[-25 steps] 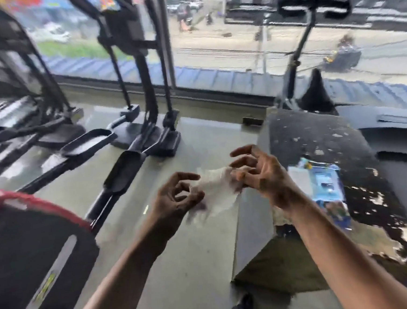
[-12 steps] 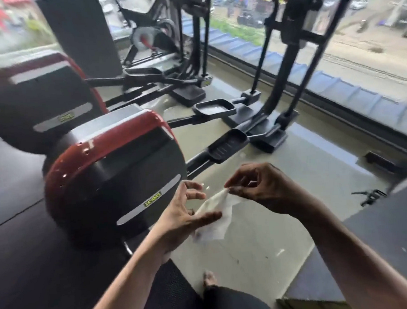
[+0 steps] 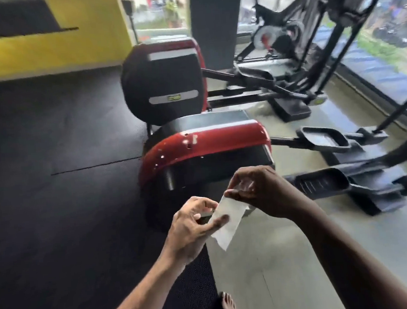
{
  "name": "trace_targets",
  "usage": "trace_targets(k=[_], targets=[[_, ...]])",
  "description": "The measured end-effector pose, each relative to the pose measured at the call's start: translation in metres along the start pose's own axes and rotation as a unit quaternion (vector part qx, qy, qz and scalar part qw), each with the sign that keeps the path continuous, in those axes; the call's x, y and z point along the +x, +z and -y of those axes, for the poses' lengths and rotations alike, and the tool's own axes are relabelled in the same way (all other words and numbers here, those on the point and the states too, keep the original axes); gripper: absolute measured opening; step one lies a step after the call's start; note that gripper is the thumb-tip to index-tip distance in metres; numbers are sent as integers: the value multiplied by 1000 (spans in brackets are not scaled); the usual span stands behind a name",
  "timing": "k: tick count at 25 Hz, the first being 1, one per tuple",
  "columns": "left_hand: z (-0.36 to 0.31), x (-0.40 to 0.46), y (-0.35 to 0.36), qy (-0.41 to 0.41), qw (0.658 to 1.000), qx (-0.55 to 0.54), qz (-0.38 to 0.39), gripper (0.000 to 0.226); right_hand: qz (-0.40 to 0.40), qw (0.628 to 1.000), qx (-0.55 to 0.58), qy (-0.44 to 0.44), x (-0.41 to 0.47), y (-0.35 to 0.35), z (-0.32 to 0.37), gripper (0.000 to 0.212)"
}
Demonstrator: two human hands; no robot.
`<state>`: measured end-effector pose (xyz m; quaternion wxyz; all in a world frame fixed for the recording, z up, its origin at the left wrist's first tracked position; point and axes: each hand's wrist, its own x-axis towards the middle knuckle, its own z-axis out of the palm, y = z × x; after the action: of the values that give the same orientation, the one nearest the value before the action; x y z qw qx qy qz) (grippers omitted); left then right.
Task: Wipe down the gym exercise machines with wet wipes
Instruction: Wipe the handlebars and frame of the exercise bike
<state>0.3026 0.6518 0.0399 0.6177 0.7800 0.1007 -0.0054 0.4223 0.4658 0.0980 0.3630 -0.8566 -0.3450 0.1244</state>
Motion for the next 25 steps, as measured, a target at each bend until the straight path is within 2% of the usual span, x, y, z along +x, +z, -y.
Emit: trace_targets(k=[4,8,13,16,20,21,25], targets=[[11,16,-53,-25,997,-70,-32,11,36,999,-10,-31,82,27,26,16],[35,35,-134,-23,991,-109,-68,8,72,996,-20,-50,163,65,66,16],[74,66,-280,14,988,-97,-123,23,93,994,-14,-57,263,128,133,17],[82,87,-362,18,988,-93,-122,28,112,993,7,-39,313,158,170,23],[93,125,-447,26,991,-88,-100,2,119,992,-15,-29,378,192,195,33],[94,137,-461,25,991,-90,-101,6,126,991,-19,-29,392,198,197,34],[108,199,-518,32,995,-49,-85,9,156,988,-11,-12,470,225,199,20]])
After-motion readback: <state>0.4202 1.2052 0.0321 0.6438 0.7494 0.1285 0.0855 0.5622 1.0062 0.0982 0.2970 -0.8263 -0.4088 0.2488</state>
